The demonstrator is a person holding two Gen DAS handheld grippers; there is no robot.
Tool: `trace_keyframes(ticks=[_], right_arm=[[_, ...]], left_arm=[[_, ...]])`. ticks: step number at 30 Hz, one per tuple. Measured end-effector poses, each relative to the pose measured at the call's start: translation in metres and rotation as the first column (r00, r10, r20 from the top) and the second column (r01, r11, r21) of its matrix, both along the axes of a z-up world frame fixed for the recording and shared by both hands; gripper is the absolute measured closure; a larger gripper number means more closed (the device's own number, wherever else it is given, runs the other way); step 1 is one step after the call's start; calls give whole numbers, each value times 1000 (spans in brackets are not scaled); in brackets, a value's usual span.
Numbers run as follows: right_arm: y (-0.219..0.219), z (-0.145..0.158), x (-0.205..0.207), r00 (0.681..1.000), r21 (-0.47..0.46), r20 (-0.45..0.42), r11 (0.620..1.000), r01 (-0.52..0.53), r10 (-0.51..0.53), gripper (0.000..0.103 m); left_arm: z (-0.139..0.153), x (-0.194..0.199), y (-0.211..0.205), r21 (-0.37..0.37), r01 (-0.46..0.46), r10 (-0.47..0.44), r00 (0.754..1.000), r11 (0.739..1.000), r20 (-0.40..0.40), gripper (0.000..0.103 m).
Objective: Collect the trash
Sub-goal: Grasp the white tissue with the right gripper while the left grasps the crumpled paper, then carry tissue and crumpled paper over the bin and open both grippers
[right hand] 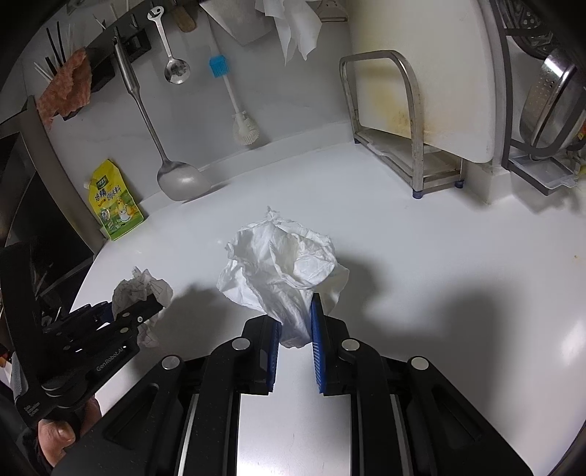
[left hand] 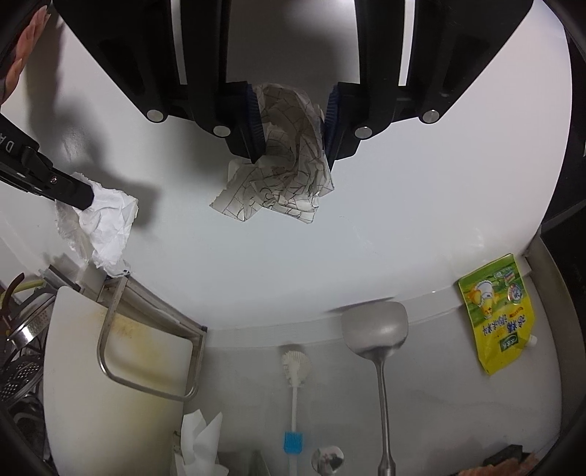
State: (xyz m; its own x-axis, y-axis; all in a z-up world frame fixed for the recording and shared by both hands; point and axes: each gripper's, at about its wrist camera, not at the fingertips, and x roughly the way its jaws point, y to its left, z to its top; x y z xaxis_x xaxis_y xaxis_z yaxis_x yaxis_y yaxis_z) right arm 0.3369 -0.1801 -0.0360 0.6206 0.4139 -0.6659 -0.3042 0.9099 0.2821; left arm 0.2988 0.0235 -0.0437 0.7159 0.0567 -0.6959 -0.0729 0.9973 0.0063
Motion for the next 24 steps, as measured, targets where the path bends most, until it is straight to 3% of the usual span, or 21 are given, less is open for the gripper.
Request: trace_keyframes(ticks=[11, 20, 24], right_arm=[[-15, 4, -56, 999, 5, 28, 1000, 18, -18, 88], [-34, 13, -170, 995, 18, 33, 996, 90, -91, 88], [-45, 21, -228, 991, 41, 36, 991, 131, -133, 88]], left_arm=[[34, -72, -8, 13, 19, -20, 990, 1000, 137, 75], [58, -150, 6, 31, 30, -34, 988, 999, 148, 75], [73, -187, 5, 73, 44, -56, 984, 996, 167, 75]])
